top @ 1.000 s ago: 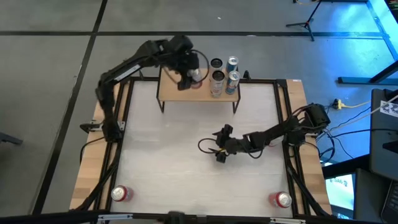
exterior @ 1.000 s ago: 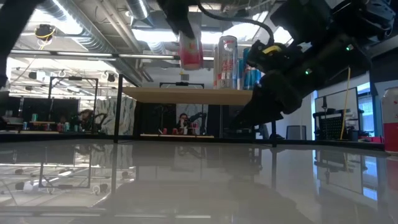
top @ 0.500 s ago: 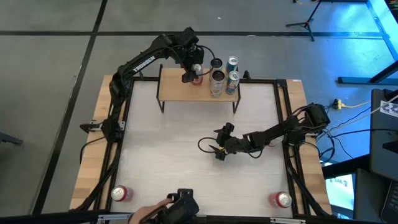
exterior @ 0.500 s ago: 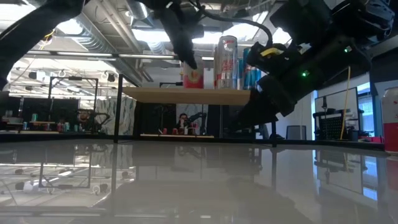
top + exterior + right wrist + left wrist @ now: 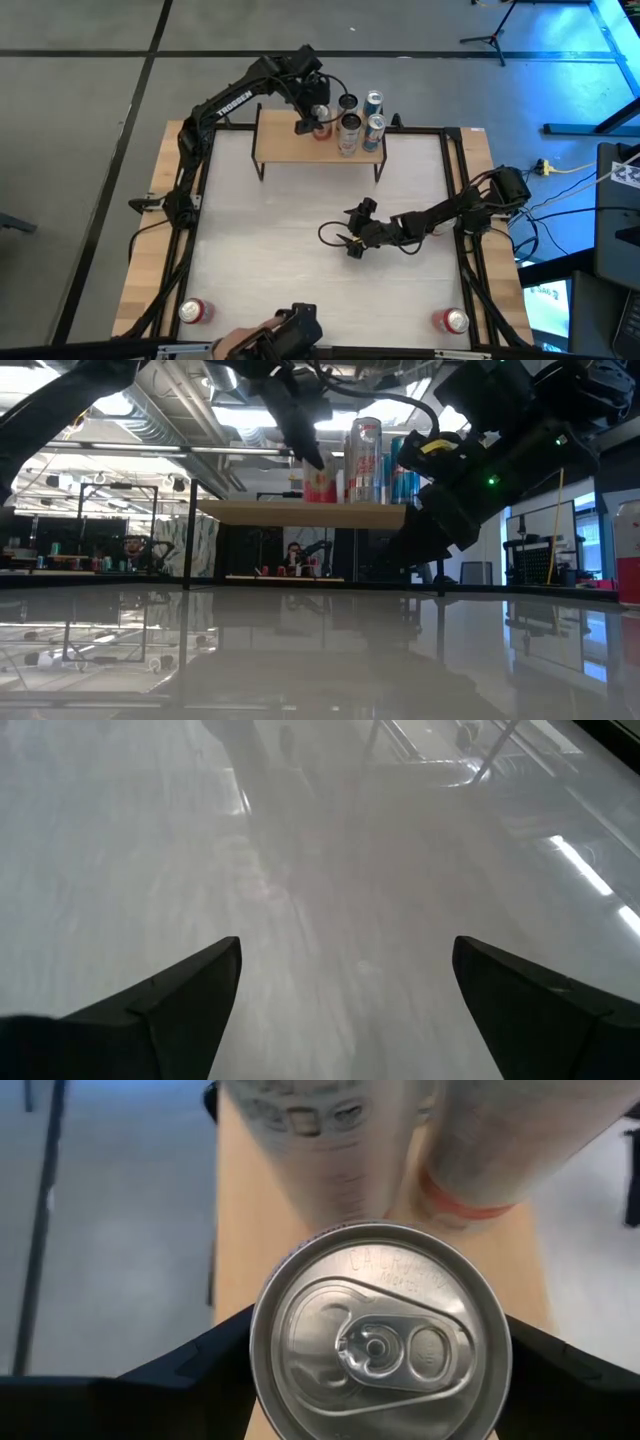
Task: Place canned beverage on shelf
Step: Put the left pink white soda can on the shelf, then put the pink white soda can on the shelf aligned with the other pink white soda can
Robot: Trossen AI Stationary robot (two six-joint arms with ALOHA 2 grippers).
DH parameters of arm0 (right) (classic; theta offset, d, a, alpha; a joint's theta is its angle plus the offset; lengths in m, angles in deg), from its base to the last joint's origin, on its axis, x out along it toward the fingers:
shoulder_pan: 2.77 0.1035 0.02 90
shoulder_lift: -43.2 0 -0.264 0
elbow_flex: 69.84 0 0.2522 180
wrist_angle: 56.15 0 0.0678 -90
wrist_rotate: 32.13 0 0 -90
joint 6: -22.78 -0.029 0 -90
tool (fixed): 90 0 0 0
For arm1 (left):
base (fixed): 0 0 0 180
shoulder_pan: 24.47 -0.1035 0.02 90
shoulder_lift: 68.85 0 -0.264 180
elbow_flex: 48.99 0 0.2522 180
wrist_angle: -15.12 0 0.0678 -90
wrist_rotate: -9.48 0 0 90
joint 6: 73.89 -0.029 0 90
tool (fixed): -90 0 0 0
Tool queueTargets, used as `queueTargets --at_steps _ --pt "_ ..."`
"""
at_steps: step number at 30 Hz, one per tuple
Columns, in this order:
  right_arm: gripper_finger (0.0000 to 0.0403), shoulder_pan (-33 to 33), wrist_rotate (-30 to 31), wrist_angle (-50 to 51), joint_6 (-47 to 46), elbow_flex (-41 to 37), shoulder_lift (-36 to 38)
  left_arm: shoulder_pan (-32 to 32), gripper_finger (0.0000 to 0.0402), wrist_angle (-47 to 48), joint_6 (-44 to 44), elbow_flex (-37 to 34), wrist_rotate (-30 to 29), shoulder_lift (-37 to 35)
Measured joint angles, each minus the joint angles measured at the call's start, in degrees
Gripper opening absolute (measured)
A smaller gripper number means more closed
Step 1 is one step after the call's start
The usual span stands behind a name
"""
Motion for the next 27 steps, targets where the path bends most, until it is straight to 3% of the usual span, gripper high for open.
queueTargets --at_steps 15,20,27 --pt "0.0363 0.0 0.0 -0.2 0.1 0.0 0.0 0.8 0.0363 -1.7 -1.8 0.0 -3.2 0.0" --pt "0.0363 0.0 0.0 0.0 0.1 0.0 0.0 2.1 0.0369 -3.3 -1.1 0.0 -8.3 -0.8" --pt "0.0363 0.1 0.1 0.3 0.1 0.0 0.0 3.2 0.0369 -3.1 -0.9 0.0 -8.5 -6.0"
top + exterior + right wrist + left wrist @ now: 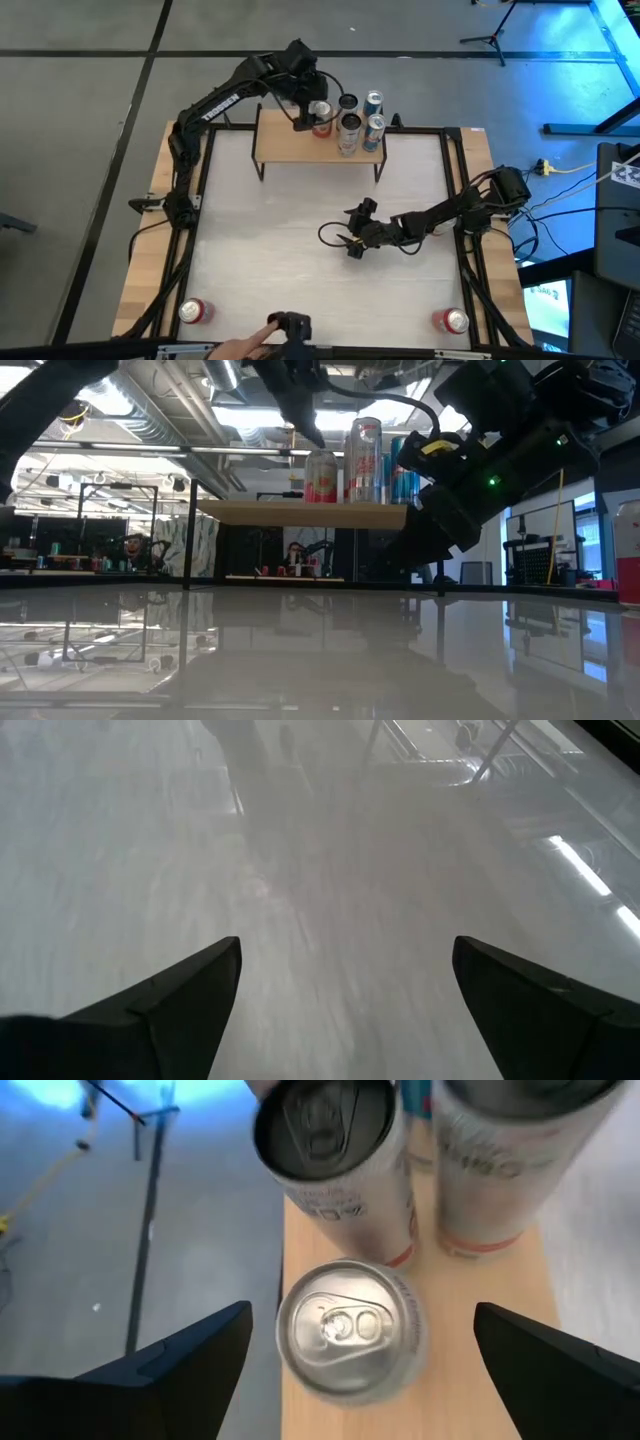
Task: Place canned beverage on shelf
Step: Put the pink white soda can on the shelf aligned with the other pink white soda can
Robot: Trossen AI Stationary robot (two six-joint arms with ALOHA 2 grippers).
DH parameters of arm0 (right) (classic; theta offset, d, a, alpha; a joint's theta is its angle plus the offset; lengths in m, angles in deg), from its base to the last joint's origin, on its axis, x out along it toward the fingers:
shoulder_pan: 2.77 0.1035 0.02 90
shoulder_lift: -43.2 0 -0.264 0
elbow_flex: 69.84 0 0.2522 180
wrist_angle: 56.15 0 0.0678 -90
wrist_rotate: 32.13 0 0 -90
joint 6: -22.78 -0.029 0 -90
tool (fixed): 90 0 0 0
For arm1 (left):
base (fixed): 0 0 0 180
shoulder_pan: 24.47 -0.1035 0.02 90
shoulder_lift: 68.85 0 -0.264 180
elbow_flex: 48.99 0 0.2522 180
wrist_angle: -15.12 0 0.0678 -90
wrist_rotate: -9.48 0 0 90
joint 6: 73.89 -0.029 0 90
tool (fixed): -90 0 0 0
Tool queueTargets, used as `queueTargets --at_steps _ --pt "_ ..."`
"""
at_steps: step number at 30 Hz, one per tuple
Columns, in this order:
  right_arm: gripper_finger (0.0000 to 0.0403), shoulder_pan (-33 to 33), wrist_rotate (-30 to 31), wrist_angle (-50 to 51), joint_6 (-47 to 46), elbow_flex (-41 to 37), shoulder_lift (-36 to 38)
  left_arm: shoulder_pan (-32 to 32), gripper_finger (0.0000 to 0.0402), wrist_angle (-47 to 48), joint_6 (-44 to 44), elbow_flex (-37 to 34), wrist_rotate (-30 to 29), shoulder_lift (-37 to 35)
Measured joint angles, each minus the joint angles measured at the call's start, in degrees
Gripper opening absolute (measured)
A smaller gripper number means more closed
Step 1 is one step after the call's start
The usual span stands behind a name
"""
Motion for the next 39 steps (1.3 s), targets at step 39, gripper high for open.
queueTargets --at_steps 39 --pt "0.0363 7.1 3.5 70.6 -22.7 16.1 30.2 35.9 0.0355 -39.3 41.0 -80.7 -11.4 -52.8"
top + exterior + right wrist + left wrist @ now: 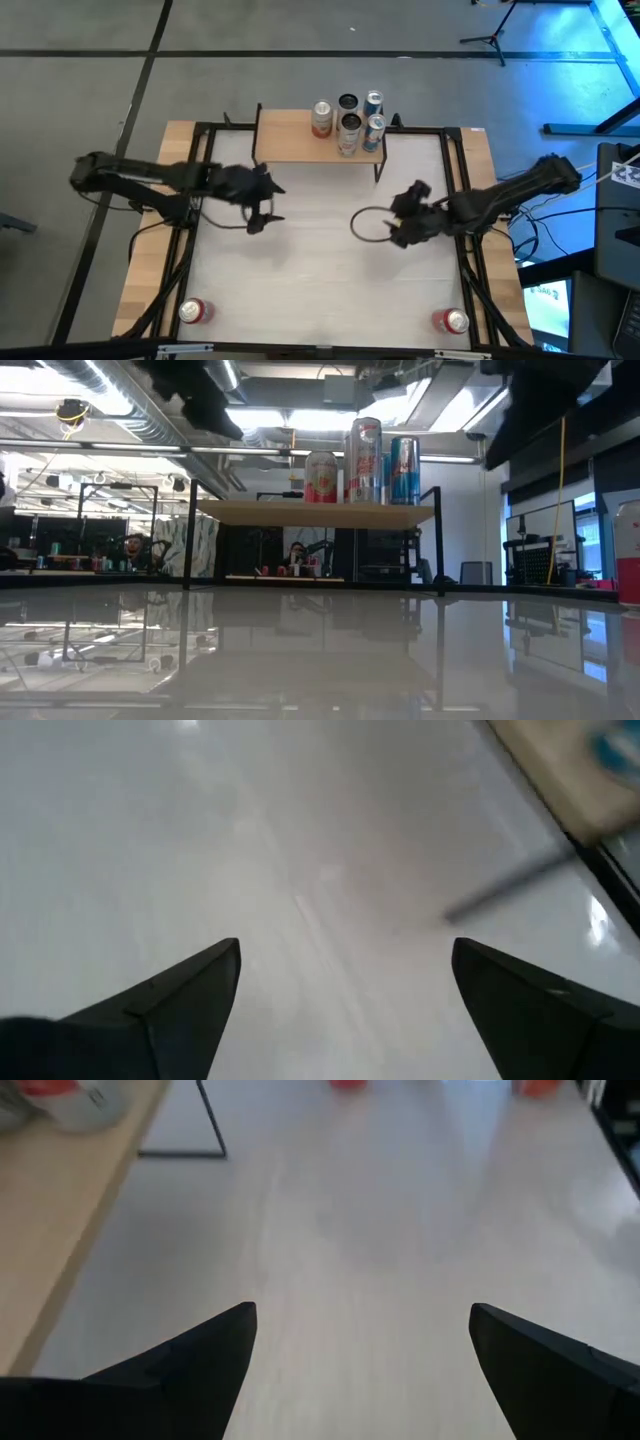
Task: Place canned beverage on shelf
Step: Put the pink white soda can on the shelf aligned with the other pink white soda can
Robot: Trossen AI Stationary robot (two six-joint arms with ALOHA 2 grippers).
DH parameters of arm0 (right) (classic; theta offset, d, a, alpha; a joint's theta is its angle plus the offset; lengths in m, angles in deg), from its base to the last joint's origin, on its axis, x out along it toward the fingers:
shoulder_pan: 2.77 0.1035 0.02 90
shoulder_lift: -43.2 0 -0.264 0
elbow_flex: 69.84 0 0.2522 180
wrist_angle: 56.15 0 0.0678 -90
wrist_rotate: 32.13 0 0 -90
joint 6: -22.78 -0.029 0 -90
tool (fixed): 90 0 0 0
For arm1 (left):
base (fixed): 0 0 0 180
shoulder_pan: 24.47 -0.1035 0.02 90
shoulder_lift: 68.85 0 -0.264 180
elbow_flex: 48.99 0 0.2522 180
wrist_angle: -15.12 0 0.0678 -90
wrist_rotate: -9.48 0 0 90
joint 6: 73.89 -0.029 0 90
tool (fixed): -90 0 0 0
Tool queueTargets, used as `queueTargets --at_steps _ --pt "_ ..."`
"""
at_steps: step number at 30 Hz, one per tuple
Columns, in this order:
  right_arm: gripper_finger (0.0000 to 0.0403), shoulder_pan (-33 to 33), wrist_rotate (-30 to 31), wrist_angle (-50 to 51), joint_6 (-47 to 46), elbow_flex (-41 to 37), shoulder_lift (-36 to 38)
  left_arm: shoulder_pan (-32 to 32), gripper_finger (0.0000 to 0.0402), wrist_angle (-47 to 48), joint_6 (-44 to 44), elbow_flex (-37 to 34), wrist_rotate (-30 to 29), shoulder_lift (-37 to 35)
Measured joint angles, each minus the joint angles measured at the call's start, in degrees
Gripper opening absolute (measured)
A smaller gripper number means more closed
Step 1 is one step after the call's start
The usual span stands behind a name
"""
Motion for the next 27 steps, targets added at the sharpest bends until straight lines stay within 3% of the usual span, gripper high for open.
queueTargets --at_steps 5,10,13,15,20,27 --pt "0.0363 -1.6 -2.4 18.8 -12.6 6.1 2.7 4.9 0.0355 -21.8 0.6 -14.5 -11.2 -4.6" --pt "0.0363 -5.8 -8.6 31.9 -19.4 7.2 2.8 5.9 0.0355 -40.6 -3.1 -23.3 -13.1 -3.7" --pt "0.0363 -8.9 -10.5 38.9 -21.2 7.2 2.5 5.9 0.0355 -41.4 -3.2 -25.6 -13.1 -3.5" --pt "0.0363 -11.1 -11.4 37.5 -19.9 7.1 2.6 5.9 0.0355 -42.2 -3.2 -25.8 -13.1 -3.6" --pt "0.0363 -15.0 -19.9 37.3 -17.9 5.5 2.9 5.9 0.0355 -43.0 -3.0 -25.8 -12.7 -3.6" --pt "0.0363 -16.1 -29.1 38.5 -16.3 0.1 3.8 6.0 0.0355 -42.9 -2.9 -25.9 -12.2 -3.6"
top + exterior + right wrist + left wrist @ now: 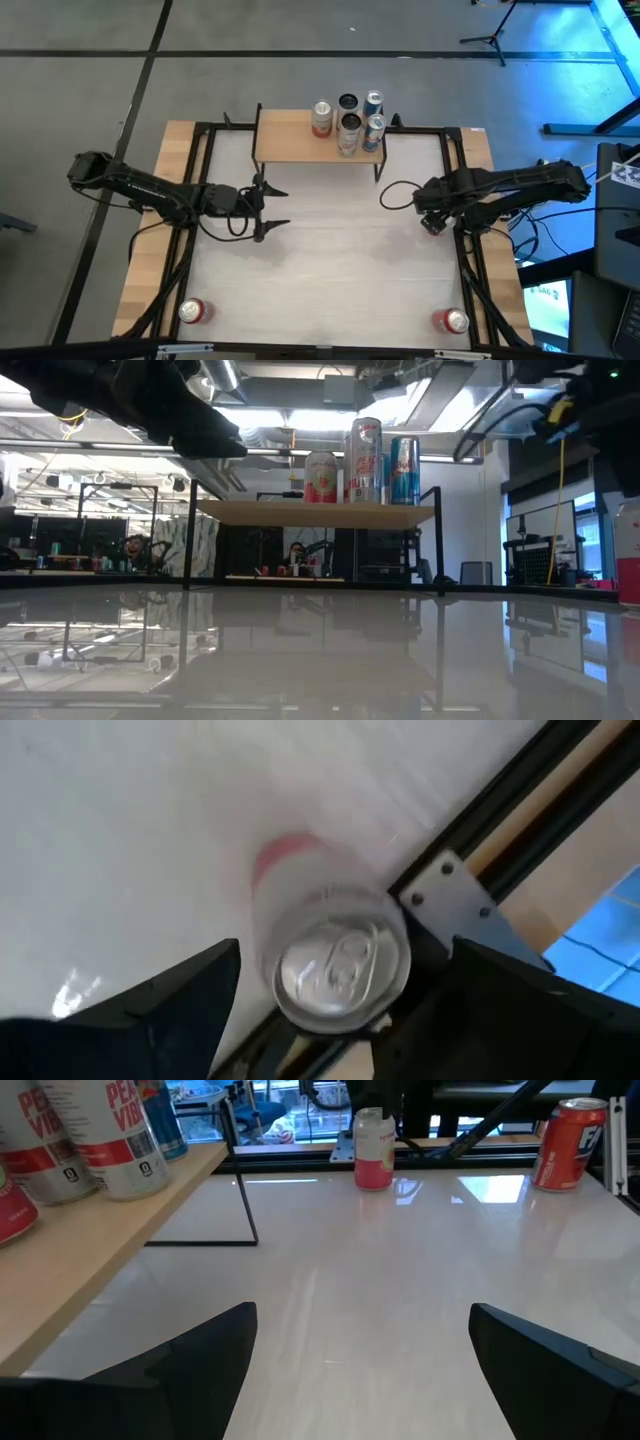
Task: Place canned beverage on shelf
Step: Put the pink white soda can on the shelf aligned with the other pink white soda can
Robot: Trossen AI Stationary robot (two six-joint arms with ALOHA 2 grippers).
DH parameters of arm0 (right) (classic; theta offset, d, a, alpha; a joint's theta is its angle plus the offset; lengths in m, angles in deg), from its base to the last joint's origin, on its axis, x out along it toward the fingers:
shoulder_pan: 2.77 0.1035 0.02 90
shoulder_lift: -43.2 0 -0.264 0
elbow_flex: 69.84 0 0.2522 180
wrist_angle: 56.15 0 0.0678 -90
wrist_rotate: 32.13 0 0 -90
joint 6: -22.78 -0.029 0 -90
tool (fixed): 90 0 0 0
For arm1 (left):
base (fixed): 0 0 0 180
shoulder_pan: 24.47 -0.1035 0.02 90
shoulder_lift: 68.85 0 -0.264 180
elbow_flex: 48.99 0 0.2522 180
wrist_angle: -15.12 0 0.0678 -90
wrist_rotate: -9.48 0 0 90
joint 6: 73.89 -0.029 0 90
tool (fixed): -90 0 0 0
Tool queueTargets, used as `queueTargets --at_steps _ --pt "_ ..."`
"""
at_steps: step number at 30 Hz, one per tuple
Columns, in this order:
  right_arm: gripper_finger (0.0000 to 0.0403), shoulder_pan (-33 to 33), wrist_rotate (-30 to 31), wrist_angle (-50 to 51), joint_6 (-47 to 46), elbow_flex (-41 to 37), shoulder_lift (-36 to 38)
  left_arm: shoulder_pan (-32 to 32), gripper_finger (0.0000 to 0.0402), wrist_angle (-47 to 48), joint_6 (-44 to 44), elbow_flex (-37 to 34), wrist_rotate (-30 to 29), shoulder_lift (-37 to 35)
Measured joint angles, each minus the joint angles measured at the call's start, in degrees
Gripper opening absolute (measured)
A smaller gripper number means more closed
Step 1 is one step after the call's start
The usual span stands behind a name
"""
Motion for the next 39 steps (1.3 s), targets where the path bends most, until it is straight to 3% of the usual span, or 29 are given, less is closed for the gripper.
queueTargets --at_steps 6,13,16,20,26,39 --pt "0.0363 0.0 -1.0 -2.0 3.0 -3.5 -0.1 0.0 0.0355 0.0 0.0 0.0 0.1 0.0" --pt "0.0361 0.0 -6.3 -9.2 5.9 -8.5 -0.1 0.0 0.0355 0.0 -0.1 0.0 0.1 0.0" --pt "0.0341 0.0 -7.0 -11.2 6.0 -8.4 -0.5 0.0 0.0355 0.0 -0.1 0.0 0.1 0.0" --pt "0.0284 0.0 -7.5 -10.9 7.1 -8.3 -1.1 0.0 0.0355 0.1 -0.1 0.0 0.1 0.0" --pt "0.0283 0.0 -7.1 -12.8 9.4 -7.7 -1.2 0.0 0.0355 0.0 -0.1 0.0 -0.6 0.0" --pt "0.0283 0.0 -5.3 -35.0 20.3 -2.5 -4.3 0.0 0.0355 -0.4 0.0 0.0 -0.4 0.0"
